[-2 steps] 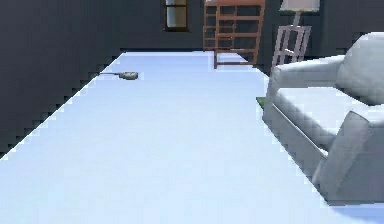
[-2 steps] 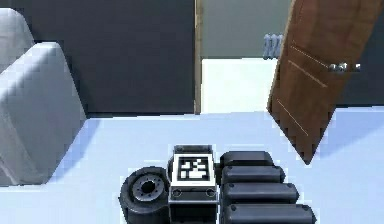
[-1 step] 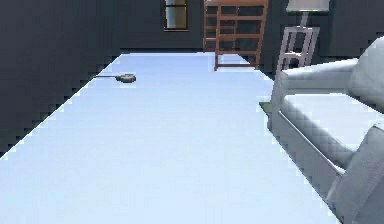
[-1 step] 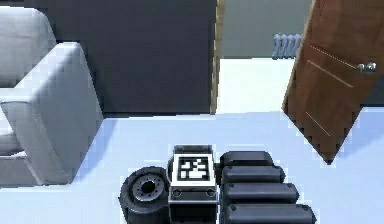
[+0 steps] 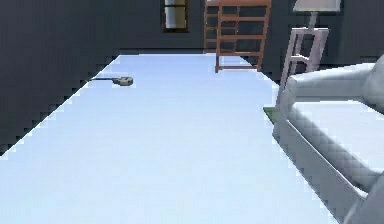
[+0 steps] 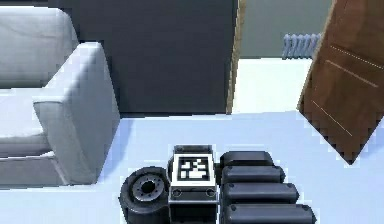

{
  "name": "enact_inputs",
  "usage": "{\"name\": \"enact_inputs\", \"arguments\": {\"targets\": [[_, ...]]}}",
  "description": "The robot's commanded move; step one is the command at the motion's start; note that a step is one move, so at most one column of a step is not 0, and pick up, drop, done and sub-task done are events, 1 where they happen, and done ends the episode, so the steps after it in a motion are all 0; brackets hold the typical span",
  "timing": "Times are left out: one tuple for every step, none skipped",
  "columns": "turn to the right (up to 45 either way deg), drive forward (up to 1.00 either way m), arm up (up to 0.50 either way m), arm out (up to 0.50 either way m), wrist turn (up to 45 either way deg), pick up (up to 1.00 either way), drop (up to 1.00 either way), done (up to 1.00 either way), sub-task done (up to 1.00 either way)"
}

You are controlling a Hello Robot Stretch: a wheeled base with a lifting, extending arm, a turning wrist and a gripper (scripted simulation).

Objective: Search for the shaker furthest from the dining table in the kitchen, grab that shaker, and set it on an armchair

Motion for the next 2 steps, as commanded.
{"name": "enact_inputs", "arguments": {"targets": [[12.0, 0.0, 0.0, 0.0, 0.0, 0.0, 0.0, 0.0, 0.0], [0.0, 1.0, 0.0, 0.0, 0.0, 0.0, 0.0, 0.0, 0.0]]}}
